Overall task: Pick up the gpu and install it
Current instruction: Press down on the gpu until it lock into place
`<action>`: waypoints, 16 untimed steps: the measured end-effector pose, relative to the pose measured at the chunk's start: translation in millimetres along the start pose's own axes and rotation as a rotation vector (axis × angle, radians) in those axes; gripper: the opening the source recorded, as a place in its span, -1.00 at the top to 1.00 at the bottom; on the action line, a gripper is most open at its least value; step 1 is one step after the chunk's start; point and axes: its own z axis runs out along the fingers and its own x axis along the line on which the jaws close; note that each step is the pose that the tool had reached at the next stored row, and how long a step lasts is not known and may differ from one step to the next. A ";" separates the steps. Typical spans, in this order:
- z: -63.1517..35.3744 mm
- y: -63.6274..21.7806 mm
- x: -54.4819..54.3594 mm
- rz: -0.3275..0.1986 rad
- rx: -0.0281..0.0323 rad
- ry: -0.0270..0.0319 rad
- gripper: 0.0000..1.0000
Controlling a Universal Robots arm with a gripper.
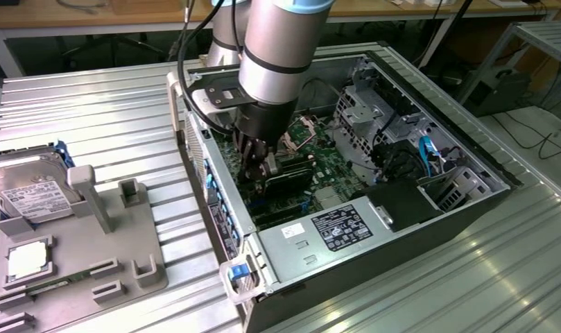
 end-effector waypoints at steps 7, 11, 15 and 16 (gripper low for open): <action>-4.5 0.4 0.0 0.000 0.0020 0.0012 0.79; -4.6 0.3 -0.1 0.000 0.0058 0.0015 0.79; -4.6 -0.8 0.0 -0.001 0.0073 0.0016 0.79; -4.4 -2.1 0.1 -0.001 0.0074 0.0015 0.79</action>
